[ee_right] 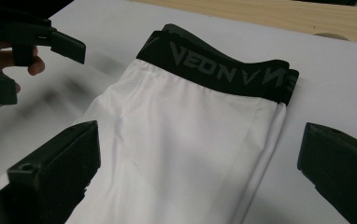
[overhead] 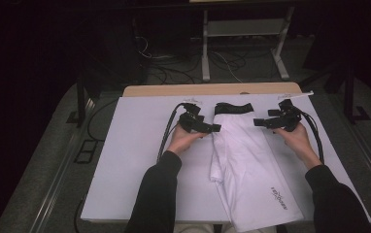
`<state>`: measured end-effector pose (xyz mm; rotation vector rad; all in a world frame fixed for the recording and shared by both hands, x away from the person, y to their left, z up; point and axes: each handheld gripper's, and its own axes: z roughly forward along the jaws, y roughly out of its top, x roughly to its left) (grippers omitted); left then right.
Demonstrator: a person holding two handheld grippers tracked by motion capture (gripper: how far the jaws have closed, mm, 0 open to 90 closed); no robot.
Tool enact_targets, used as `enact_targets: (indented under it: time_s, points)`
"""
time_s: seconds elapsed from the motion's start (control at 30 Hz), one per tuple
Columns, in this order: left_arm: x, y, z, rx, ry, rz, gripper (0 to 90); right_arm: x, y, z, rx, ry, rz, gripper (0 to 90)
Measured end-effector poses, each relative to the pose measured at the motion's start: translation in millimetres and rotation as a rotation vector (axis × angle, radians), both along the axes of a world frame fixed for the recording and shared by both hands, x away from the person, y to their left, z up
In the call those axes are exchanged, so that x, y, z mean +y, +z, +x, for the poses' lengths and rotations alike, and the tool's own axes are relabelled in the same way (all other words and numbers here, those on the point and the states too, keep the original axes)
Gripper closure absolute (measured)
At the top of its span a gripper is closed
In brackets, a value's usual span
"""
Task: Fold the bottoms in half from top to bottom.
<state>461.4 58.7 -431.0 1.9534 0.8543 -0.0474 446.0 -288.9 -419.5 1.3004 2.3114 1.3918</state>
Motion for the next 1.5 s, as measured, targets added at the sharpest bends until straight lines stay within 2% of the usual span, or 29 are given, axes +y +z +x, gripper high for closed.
enact_targets:
  time_s: [0.1, 0.27, 0.4, 0.63, 0.73, 0.87, 1.03, 1.17, 1.3, 1.5]
  points:
    - [-1.2, -3.6, 4.0, 0.016, 0.005, -0.008, 0.0, -0.5, -0.9, 1.0, 0.005, -0.003, -0.001, 0.0]
    - [-6.8, -6.4, 10.8, 0.038, 0.009, 0.003, 0.0, -2.9, -3.4, 3.9, 0.021, -0.015, -0.006, 0.0]
    - [-11.4, -9.1, 14.2, 0.046, 0.007, 0.005, 0.0, -6.3, -7.0, 7.6, 0.056, -0.026, -0.006, 0.0]
    - [-18.6, -14.3, 18.9, 0.066, 0.006, 0.021, 0.0, -7.8, -12.5, 16.4, 0.144, -0.034, -0.052, 0.0]
    - [-22.1, -15.8, 21.1, 0.073, 0.007, 0.021, 0.0, -7.6, -11.1, 21.1, 0.162, -0.033, -0.06, 0.4]
    - [-25.0, -19.1, 23.8, 0.083, 0.008, 0.011, 0.0, -6.9, -10.3, 25.4, 0.172, -0.026, -0.05, 3.8]
    - [-26.5, -24.5, 26.8, 0.1, 0.014, 0.008, 0.3, -3.1, -11.7, 31.2, 0.193, -0.02, -0.069, 7.4]
    - [-25.6, -26.4, 28.5, 0.108, 0.023, -0.006, 3.9, -1.6, -15.4, 34.2, 0.221, -0.016, -0.067, 13.1]
    - [-22.8, -26.0, 29.7, 0.116, 0.041, -0.016, 7.4, -2.5, -20.3, 36.4, 0.244, -0.018, -0.072, 15.3]
    - [-20.1, -24.8, 30.3, 0.124, 0.053, -0.014, 12.9, -5.0, -23.6, 38.2, 0.262, -0.02, -0.038, 27.0]
